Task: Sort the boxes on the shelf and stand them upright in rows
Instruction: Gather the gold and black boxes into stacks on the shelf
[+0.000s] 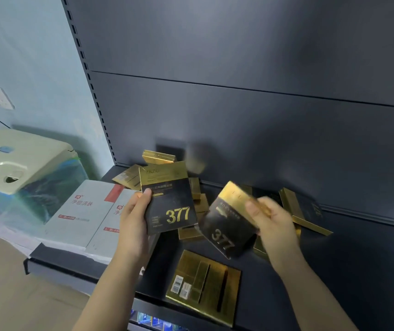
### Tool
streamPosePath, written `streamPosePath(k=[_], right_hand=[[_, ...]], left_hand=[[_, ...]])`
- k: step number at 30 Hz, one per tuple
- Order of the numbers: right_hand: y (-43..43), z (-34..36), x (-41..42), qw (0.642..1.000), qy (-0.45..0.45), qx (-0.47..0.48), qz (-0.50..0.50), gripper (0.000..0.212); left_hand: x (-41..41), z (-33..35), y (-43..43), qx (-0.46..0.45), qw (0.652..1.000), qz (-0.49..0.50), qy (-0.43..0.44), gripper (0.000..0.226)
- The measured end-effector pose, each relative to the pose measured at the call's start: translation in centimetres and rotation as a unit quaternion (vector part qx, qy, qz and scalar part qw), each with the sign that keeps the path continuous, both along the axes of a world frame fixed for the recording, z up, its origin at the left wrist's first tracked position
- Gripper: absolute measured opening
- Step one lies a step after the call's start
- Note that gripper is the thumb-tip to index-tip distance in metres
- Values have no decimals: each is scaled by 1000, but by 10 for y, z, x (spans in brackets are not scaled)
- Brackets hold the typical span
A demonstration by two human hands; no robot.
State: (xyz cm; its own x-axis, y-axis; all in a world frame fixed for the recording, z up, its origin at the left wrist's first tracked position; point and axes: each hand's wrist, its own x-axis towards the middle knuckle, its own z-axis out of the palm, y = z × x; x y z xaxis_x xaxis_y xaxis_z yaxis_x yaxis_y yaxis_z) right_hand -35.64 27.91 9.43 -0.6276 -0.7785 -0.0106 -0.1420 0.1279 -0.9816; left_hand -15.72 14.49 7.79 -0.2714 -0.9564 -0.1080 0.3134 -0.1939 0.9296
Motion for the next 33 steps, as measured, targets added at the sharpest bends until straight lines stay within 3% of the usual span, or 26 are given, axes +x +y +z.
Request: streamPosePath(k=[3, 7, 11, 23, 26, 28, 30, 33], right_hand=[[-1, 16, -4, 978, -186, -72, -54, 23], [-3, 24, -4, 966, -238, -87, -51, 43], [-3, 24, -3, 958, -268, -93, -39, 41], [1, 13, -19, 967, -244, -58, -33, 54], [-3, 4, -4, 964, -260, -52, -17, 46], [-9, -3, 12, 974, -225, -18, -29, 40], [-14, -9, 23, 981, -187, 28, -47, 40], [-10, -14, 26, 977, -206, 43, -20, 44]], left_hand=[[-1, 0, -1, 5, 1000, -16, 3, 22], [-10, 1, 7, 27, 999, -45, -6, 25], [-19, 3, 9, 41, 997, -68, 3, 20], [-30, -1, 14, 48, 990, -127, -26, 41], [-32, -4, 22, 22, 976, -210, -56, 51], [-37, -5, 32, -11, 958, -270, -94, 47], [-41, -6, 37, -32, 956, -267, -119, 39], [-33, -7, 31, -30, 968, -223, -109, 43]])
